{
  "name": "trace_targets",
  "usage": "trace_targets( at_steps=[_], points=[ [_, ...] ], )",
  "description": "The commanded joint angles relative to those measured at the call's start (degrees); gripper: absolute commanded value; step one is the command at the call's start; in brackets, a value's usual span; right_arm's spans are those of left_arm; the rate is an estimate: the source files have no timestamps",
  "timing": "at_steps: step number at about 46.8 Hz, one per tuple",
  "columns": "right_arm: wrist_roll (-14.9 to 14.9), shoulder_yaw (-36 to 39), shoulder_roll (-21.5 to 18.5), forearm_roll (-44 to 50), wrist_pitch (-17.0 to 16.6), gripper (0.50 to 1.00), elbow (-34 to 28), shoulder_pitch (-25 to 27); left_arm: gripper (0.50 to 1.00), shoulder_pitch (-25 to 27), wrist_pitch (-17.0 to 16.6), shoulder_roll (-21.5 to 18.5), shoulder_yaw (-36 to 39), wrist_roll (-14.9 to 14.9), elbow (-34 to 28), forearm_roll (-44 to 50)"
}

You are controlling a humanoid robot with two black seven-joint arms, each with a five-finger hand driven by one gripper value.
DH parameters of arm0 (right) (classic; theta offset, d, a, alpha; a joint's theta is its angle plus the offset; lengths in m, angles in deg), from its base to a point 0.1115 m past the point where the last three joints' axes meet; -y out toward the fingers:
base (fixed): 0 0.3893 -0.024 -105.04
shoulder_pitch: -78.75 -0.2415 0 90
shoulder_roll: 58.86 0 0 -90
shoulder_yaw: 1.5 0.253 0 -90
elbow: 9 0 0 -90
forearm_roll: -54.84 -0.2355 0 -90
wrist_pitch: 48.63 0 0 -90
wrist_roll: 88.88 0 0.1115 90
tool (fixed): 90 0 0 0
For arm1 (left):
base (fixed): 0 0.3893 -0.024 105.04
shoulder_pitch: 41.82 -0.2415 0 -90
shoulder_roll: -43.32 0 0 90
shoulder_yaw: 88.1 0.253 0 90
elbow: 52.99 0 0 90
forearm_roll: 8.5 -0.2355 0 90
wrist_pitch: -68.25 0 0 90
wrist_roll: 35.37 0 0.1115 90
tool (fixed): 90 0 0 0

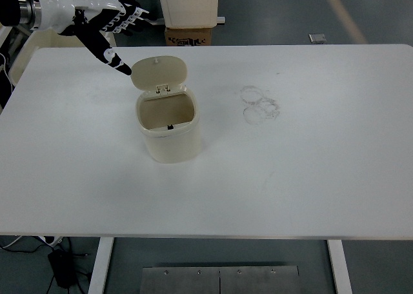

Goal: Close trash bin

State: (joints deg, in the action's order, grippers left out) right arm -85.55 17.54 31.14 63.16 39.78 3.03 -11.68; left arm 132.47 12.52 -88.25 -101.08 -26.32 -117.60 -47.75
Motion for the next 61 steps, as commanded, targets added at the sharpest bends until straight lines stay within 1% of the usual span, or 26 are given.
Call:
trace_targets(
  at_steps=[1,4,9,16,23,29,38,53,61],
  points=[
    [0.0,0.0,0.0,-0.1,0.0,0.993,0.0,0.0,1.000,1.4,0.7,0.2,0.2,0.1,-0.2,-0.2],
    [0.0,0.0,0.0,0.0,0.0,0.993,0.0,0.0,1.000,1.9,0.7,0.1,0.4,0.7,-0.7,-0.6],
    [0.0,-0.1,0.0,0.0,0.0,0.993,0.0,0.0,1.000,3.7,0.7,-0.9,2.0,0.9,-3.9,-0.6],
    [0.0,-0.1,0.0,-0.1,0.0,0.993,0.0,0.0,1.000,6.3,0.7,-1.4,5.8,0.9,-4.2,-0.6],
    [0.0,0.0,0.0,0.0,0.0,0.993,0.0,0.0,1.000,6.7,0.7,-1.6,8.0,0.9,-5.0,0.0],
    [0.0,-0.1,0.0,0.0,0.0,0.993,0.0,0.0,1.000,6.7,0.7,-0.9,8.9,0.9,-5.4,0.2],
    [0.0,-0.1,0.0,-0.1,0.0,0.993,0.0,0.0,1.000,6.7,0.7,-0.1,10.8,0.9,-7.7,0.6],
    [0.0,-0.1,0.0,-0.1,0.0,0.993,0.0,0.0,1.000,7.0,0.7,-0.1,12.1,0.9,-11.5,1.5],
    [0.0,-0.1,0.0,-0.1,0.0,0.993,0.0,0.0,1.000,7.0,0.7,-0.1,14.4,0.9,-14.1,2.7]
  ],
)
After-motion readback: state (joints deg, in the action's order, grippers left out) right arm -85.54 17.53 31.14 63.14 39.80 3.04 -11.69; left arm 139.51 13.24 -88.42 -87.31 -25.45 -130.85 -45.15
